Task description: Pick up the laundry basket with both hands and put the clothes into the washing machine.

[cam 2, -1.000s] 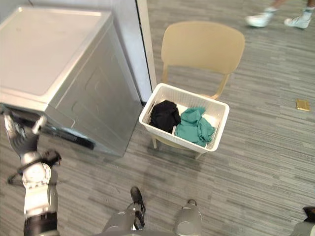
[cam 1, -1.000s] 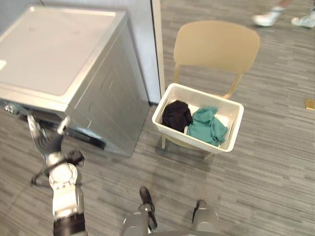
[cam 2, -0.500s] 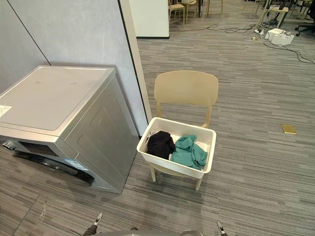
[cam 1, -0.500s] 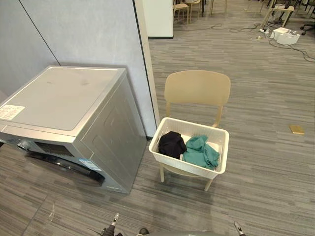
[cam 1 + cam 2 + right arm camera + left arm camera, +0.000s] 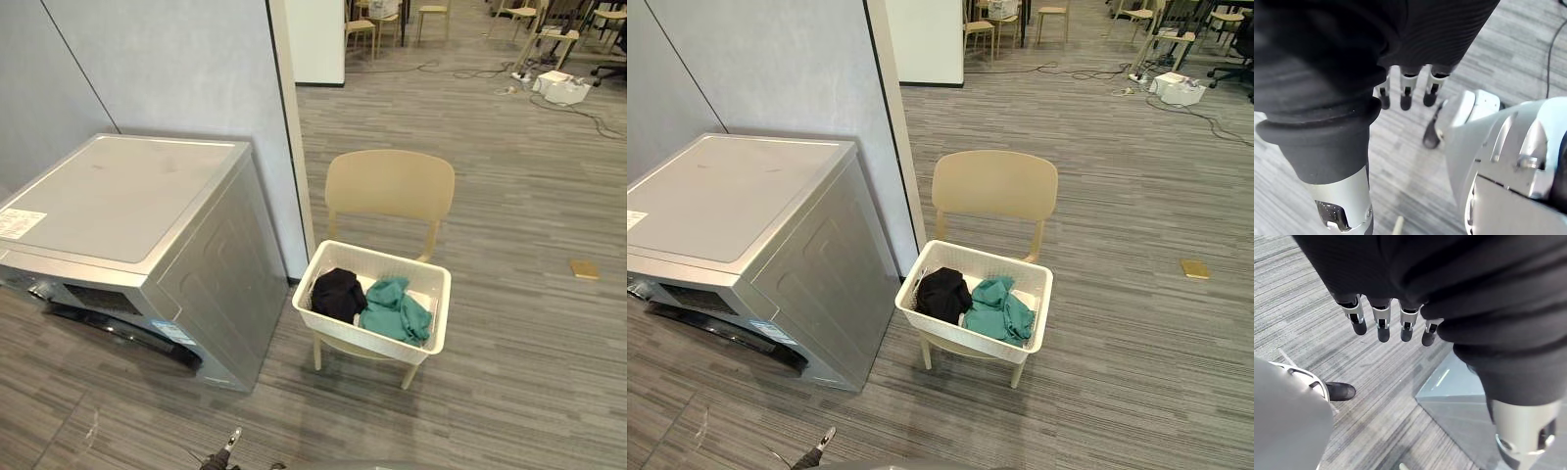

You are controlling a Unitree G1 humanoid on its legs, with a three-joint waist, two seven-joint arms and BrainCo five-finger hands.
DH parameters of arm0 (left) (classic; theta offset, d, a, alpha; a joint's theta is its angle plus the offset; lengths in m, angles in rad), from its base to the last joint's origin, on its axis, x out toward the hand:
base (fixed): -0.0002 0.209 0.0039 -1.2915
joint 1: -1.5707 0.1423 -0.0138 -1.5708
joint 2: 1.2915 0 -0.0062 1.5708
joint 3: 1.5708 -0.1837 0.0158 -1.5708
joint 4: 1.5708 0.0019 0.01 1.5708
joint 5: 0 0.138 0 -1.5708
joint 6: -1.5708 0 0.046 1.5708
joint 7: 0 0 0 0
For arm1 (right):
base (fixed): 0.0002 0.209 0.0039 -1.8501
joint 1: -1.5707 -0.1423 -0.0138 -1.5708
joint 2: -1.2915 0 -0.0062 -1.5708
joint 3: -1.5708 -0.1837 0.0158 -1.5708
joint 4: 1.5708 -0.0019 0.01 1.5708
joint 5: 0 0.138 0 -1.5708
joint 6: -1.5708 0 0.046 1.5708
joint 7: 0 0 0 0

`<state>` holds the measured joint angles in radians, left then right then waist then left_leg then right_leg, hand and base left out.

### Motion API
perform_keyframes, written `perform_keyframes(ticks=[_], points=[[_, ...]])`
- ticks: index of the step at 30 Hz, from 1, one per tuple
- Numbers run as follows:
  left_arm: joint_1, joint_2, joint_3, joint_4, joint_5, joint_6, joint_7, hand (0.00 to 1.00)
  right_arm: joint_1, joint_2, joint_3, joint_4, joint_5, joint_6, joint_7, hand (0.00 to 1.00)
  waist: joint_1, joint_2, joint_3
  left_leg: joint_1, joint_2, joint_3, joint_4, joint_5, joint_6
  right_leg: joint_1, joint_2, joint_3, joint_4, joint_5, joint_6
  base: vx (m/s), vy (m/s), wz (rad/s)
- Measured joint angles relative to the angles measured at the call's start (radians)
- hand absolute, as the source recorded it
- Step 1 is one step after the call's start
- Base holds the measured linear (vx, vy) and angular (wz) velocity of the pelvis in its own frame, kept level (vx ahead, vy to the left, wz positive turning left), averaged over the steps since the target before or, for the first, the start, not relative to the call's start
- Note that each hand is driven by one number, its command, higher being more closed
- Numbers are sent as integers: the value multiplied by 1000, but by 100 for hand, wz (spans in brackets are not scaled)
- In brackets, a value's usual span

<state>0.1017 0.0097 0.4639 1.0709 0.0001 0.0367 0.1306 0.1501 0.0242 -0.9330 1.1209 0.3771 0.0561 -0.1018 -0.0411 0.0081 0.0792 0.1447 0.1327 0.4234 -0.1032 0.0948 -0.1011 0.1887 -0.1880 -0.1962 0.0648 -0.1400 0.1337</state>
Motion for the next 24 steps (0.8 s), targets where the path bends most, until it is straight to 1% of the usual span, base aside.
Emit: perform_keyframes(ticks=[4, 5, 6, 7, 8, 9, 10, 11, 12, 13, 14, 15, 16, 17, 18, 19, 20, 21, 22, 23, 24], points=[[-24, 28, -2, -1, 7, 0, 2, 0, -11, -13, 9, 3, -19, 10, 14, 0, 0, -2, 4, -30, 2, -9, 0, 0, -1, -23, 0, -13, 1, 0, 0, -20, -7, 10], [-45, 42, 0, -4, -4, -1, 4, 0, -22, -15, 33, 2, -26, 10, 15, 0, 2, -3, 9, -72, 4, -16, 4, 1, 0, -54, 2, -32, 5, 0, 0, -35, -5, 33], [-50, 44, 0, -7, -13, -2, 6, 0, -28, -14, 41, 1, -26, 10, 15, 0, 1, -4, 14, -80, 4, -21, 8, 1, -1, -58, 2, -38, 9, 0, 0, -37, -8, 55], [-66, 45, 2, -53, -41, -3, 8, 0, -38, -15, 81, 1, -27, 9, 15, 0, 2, -9, 33, -145, 7, -44, 26, 11, 2, -96, -1, -61, 43, 1, 0, -21, -6, 64], [-80, 43, 1, -93, -63, -5, 11, 0, -43, -11, 117, -5, -27, 9, 16, 0, 2, -16, 46, -204, 12, -69, 87, 3, 11, -122, -8, -91, 66, 1, 0, -23, -1, 84], [-95, 40, -1, -116, -78, -6, 15, 0, -45, -10, 140, -13, -27, 9, 16, 0, 2, -8, 59, -243, 17, -80, 137, -10, 26, -131, -14, -113, 82, 1, 0, -42, 29, 98], [-124, 29, -5, -154, -111, -18, 24, 0, -46, -8, 175, -33, -28, 10, 16, 0, 9, -13, 103, -310, 30, -109, 234, -39, 36, -145, -23, -153, 126, -1, 1, -58, 50, 95], [-124, 24, -25, -183, -141, -36, 25, 0, -46, -9, 203, -58, -34, 9, 15, 0, 21, -18, 125, -356, 34, -144, 303, -61, 42, -165, -32, -170, 180, -12, 1, -62, 59, 81], [-121, 21, -28, -187, -152, -41, 24, 0, -45, -10, 210, -70, -35, 9, 14, 0, 28, -26, 129, -374, 29, -167, 329, -72, 43, -179, -44, -179, 212, -24, 7, -31, 44, 67], [-116, 9, -33, -189, -170, -45, 24, 0, -45, -18, 222, -84, -35, 4, 13, 0, 28, -37, 130, -398, 20, -194, 356, -99, 42, -195, -76, -208, 275, -51, 8, 12, 50, 62], [-115, -9, -29, -189, -184, -44, 23, 0, -50, -19, 232, -94, -35, -4, 12, 0, 30, -53, 143, -412, 40, -139, 419, -175, 45, -193, -106, -217, 297, -56, 6, 37, 46, 50], [-110, -14, -26, -187, -186, -44, 22, 0, -51, -21, 241, -100, -35, -8, 11, 0, 36, -67, 149, -432, 75, -97, 500, -212, 78, -192, -113, -216, 299, -56, 6, 81, 52, 3], [-88, -20, -5, -176, -190, -44, 21, 0, -56, -24, 252, -130, -35, -13, 12, 0, 48, -50, 140, -470, 167, -65, 663, -243, 118, -188, -120, -217, 301, -55, 6, 77, 73, -29], [-78, -17, 19, -173, -190, -44, 23, 0, -56, -27, 259, -140, -35, -18, 12, 0, 56, -46, 137, -468, 216, -49, 711, -247, 124, -185, -124, -219, 302, -56, 9, 88, 179, -39], [-53, -15, 30, -151, -192, -44, 24, 0, -50, -40, 264, -146, -34, -24, 12, 0, 55, -33, 127, -459, 276, -29, 733, -263, 77, -179, -132, -235, 301, -49, 35, 76, 353, -5], [-60, -15, 28, -114, -193, -44, 22, 0, -43, -41, 247, -144, -33, -29, 11, 0, 51, -11, 104, -454, 234, -32, 697, -341, -24, -176, -169, -250, 295, -44, 80, 88, 420, 29], [-74, -12, 21, -97, -193, -44, 22, 0, -46, -34, 232, -130, -32, -28, 10, 0, 47, -36, 101, -460, 195, -33, 695, -341, -14, -176, -202, -259, 288, -38, 91, 148, 437, 78], [-85, 9, 7, -78, -189, -44, 20, 0, -45, -12, 221, -100, -25, -10, 10, 0, 44, -51, 94, -484, 144, -41, 686, -343, 15, -176, -237, -274, 263, 1, 87, 207, 445, 67], [-83, 26, 9, -58, -186, -41, 22, 0, -55, 12, 220, -74, -25, -3, 10, 0, 60, -51, 92, -493, 126, -44, 690, -347, 22, -175, -244, -267, 238, 71, 87, 177, 331, 44], [-80, 35, 9, -42, -185, -40, 22, 0, -63, 26, 220, -66, -25, -1, 10, 0, 61, -51, 92, -493, 122, -40, 688, -347, 22, -176, -245, -267, 229, 106, 83, 127, 352, 10], [-72, 51, 9, -38, -183, -35, 23, 0, -76, 44, 222, -64, -33, -5, 1, 0, 57, -48, 87, -490, 108, -38, 663, -347, 37, -182, -245, -267, 213, 175, 63, 61, 257, 5]])
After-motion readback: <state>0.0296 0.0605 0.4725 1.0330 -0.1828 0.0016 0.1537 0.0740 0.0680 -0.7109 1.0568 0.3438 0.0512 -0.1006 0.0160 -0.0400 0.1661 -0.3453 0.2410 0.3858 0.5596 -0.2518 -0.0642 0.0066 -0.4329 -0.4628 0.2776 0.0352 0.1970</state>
